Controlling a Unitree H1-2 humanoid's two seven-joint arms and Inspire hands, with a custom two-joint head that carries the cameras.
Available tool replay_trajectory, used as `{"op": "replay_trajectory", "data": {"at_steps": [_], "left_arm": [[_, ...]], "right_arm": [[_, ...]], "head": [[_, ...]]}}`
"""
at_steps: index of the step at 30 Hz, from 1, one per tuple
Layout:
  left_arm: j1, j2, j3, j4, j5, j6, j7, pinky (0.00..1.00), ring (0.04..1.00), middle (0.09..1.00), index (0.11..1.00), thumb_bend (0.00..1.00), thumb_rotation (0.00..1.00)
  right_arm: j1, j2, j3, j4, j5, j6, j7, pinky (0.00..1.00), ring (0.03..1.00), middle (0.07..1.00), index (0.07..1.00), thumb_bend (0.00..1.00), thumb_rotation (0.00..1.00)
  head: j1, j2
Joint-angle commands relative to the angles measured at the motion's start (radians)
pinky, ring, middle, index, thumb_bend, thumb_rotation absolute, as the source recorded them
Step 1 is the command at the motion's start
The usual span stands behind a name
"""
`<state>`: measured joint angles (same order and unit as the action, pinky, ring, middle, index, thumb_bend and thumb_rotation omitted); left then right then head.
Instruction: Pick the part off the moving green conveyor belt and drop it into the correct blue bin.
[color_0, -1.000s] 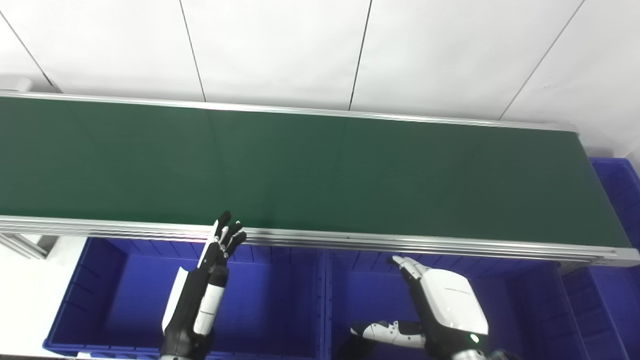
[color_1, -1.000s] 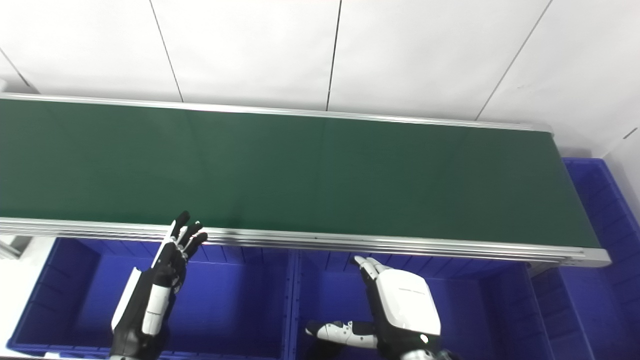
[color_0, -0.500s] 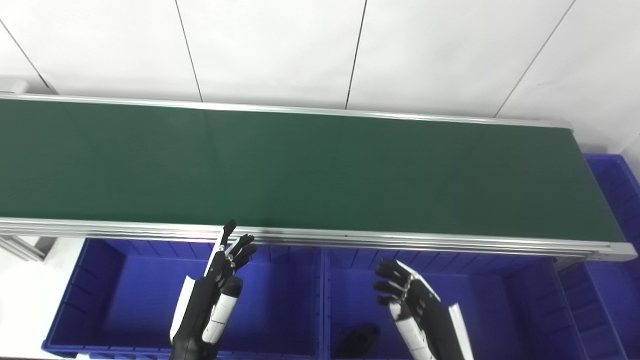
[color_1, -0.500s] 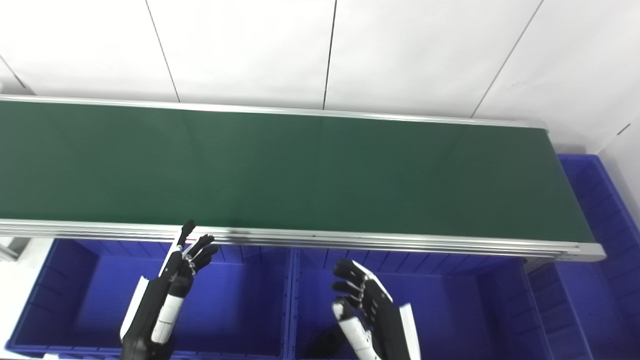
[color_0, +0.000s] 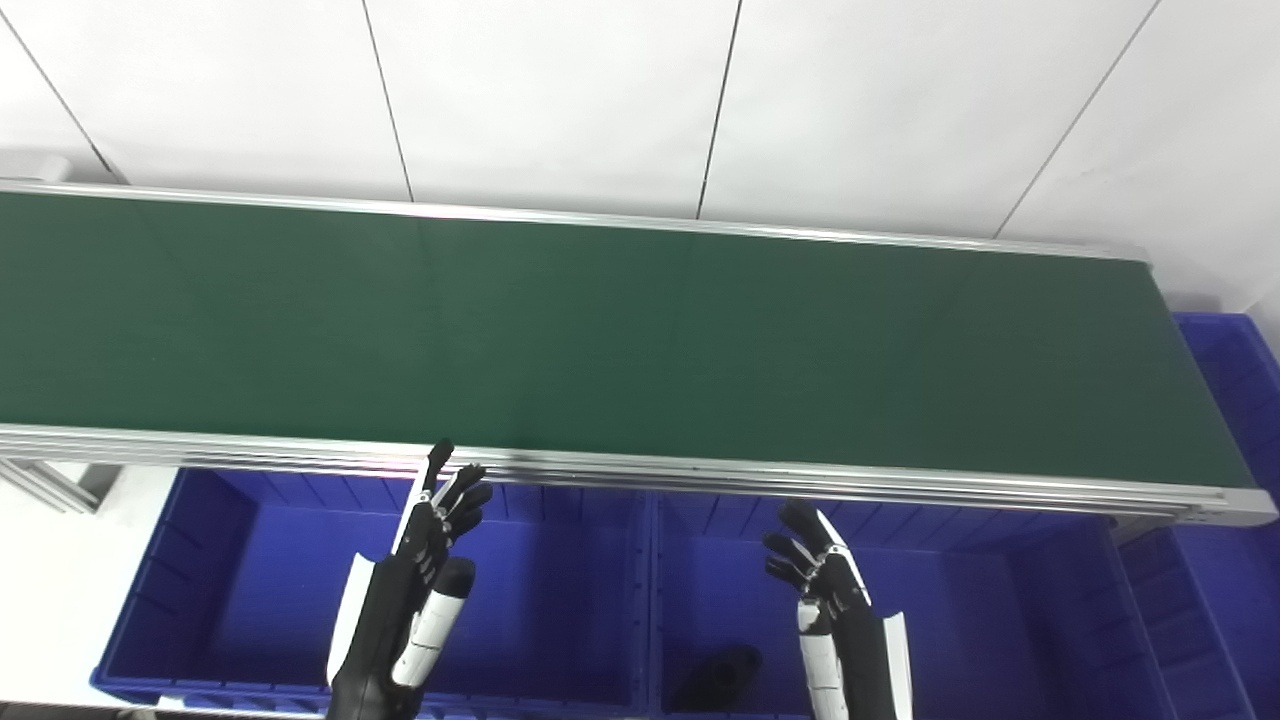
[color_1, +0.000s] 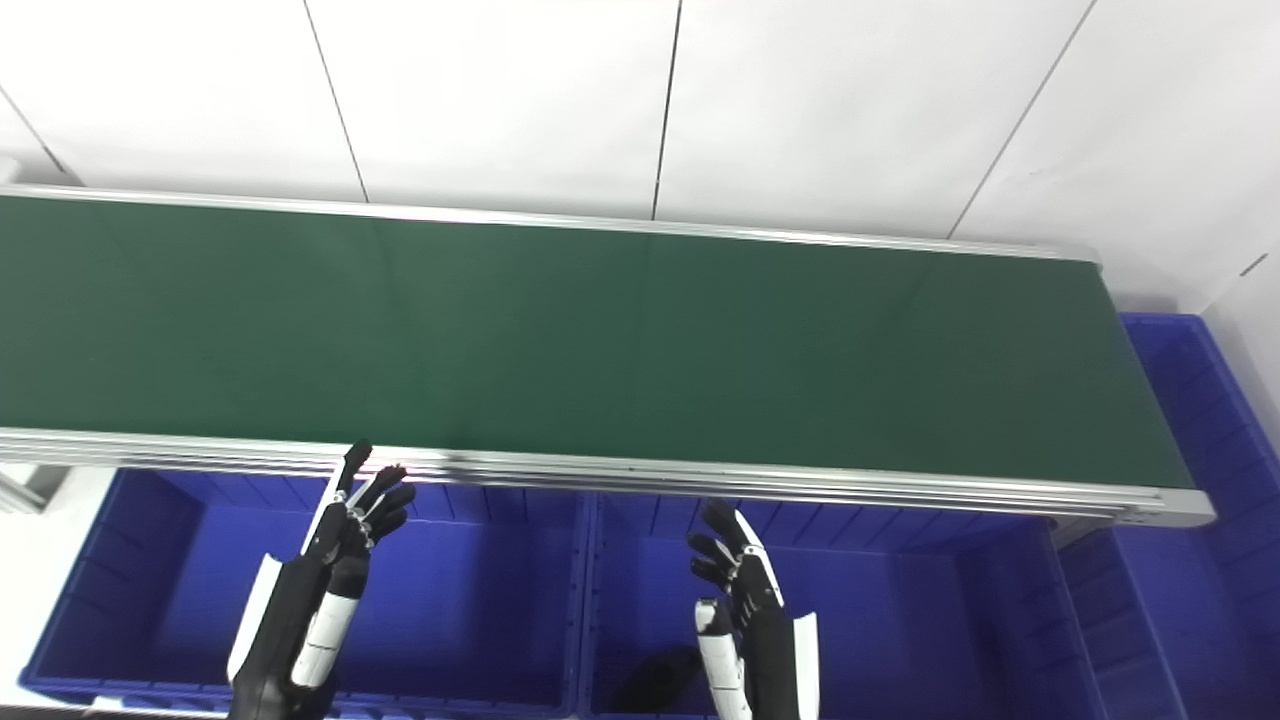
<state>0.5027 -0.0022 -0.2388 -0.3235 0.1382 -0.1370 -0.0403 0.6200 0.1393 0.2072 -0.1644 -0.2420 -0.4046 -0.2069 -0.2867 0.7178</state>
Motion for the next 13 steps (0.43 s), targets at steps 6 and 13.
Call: {"op": "replay_trajectory", "data": {"at_steps": [6,13], "left_arm": [[-0.009,0.004,0.008,-0.044,-0.001,-0.013,0.000,0.94,0.917,0.952,1.000,0.61,0.97],[-0.008,0.000,0.010,-0.045,-0.016,-0.012,-0.001,1.00,0.997,1.000,1.000,0.65,0.99]], "right_arm": [[-0.028,0.016,0.048,-0.004,-0.077,-0.065,-0.072,0.82,0.862,0.924,0.925,0.64,0.96],[-0.028,0.007,0.067,0.004,-0.105,-0.064,-0.123,0.91,0.936,0.978,0.965,0.67,0.96]], "head": [[-0.024,0.015],[-0.023,0.015]]}}
